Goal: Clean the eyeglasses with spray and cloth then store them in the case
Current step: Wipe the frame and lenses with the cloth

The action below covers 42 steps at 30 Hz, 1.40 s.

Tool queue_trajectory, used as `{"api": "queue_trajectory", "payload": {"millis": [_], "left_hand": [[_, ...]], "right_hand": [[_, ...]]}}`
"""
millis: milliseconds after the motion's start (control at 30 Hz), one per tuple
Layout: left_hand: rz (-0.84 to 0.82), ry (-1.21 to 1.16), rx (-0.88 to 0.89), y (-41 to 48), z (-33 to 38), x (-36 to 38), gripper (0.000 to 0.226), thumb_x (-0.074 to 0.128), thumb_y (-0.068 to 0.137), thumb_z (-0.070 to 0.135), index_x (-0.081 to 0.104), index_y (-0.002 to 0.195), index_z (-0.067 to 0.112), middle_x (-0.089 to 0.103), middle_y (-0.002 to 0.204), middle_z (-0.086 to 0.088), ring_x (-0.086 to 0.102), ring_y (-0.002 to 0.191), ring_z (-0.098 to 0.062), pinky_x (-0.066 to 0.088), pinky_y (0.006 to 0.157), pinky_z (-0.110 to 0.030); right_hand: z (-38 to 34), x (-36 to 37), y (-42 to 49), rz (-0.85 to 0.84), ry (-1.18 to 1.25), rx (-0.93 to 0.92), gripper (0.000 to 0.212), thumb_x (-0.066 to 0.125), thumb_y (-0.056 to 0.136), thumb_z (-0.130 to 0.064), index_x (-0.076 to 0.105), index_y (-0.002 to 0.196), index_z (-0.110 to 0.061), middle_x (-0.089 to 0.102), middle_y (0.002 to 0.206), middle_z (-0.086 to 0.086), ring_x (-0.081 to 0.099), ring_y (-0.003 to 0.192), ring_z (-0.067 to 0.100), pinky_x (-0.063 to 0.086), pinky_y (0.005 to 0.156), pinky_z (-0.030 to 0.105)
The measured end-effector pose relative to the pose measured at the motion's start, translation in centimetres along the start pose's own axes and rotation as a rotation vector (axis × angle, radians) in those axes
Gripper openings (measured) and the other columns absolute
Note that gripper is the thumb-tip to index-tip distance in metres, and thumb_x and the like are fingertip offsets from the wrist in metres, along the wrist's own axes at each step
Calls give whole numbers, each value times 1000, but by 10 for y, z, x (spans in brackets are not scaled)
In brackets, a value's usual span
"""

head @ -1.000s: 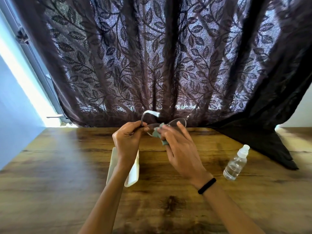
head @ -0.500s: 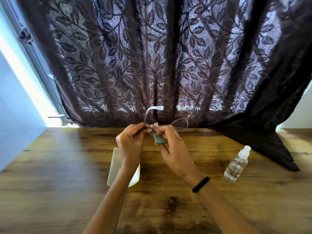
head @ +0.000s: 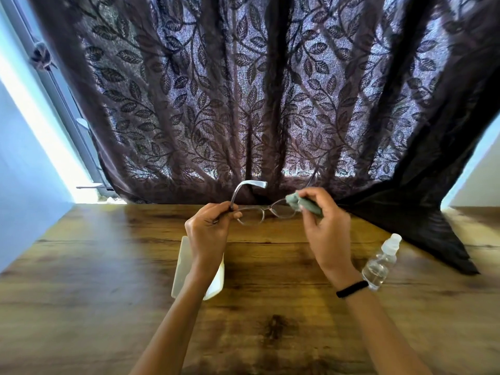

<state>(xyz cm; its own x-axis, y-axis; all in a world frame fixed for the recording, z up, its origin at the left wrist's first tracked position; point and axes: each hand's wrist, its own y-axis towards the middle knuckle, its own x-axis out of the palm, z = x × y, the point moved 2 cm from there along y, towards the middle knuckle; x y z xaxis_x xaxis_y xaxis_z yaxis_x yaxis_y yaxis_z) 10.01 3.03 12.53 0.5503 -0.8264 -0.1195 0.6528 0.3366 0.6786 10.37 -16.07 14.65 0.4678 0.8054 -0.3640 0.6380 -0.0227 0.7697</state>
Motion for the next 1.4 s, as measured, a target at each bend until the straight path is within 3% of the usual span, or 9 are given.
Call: {"api": "queue_trajectory", "payload": {"millis": [100,200,367,533,867,1067,1233,1400], "left_hand": [[-12,-12,-3,-1,2,4,18,71,69,-10,72,83,0,69,73,-7,66,68,-9,56,69,-26],[4,-48,-13,0,4,6,23,71,70,-10,72,84,8,68,71,1,65,66,-5,54,67,-21],[49,-75,-8,0,1,6,30,69,70,-13,69,86,13,66,71,5,65,65,1,52,66,-14],[76,-65,-1,-1,-5,4,31,71,69,-11,69,85,16,66,72,11,64,66,3,51,66,-13],[48,-110,-15,2,-6,6,29,70,69,-12,69,85,13,67,73,0,63,66,0,53,66,-17],[27,-160,-17,3,-2,9,30,68,71,-13,69,87,12,68,74,-3,67,66,-8,57,66,-24],[86,-119,-3,4,-9,5,30,72,70,-7,69,86,19,68,75,9,65,68,-2,53,65,-17],[118,-127,-59,0,-19,5,33,70,72,-8,70,86,22,68,76,11,65,69,-3,53,67,-20]], "right_hand": [[4,2,0,10,-189,-72,30,63,78,10,64,106,0,71,101,11,67,85,14,54,76,25],[7,11,-6,-91,-237,-104,29,62,80,8,65,107,-3,70,105,12,67,96,21,53,83,29],[4,21,-18,-173,-191,-139,30,66,80,-2,63,110,-6,67,113,10,60,108,19,51,91,34],[6,22,-19,-232,-141,-136,38,65,79,1,59,115,-8,65,116,5,52,112,10,48,96,44],[27,8,-16,-170,-252,-149,52,61,79,10,47,128,-2,64,117,8,43,115,9,43,101,42],[19,18,-10,-149,-172,-121,54,57,84,6,40,134,-4,65,115,5,40,116,-1,43,101,39],[15,24,-15,-245,-103,-159,61,62,80,6,40,135,-9,64,118,0,36,116,-11,42,103,39],[15,21,-23,-207,-202,-274,51,72,75,-2,52,122,-8,70,105,3,60,100,9,53,89,39]]}}
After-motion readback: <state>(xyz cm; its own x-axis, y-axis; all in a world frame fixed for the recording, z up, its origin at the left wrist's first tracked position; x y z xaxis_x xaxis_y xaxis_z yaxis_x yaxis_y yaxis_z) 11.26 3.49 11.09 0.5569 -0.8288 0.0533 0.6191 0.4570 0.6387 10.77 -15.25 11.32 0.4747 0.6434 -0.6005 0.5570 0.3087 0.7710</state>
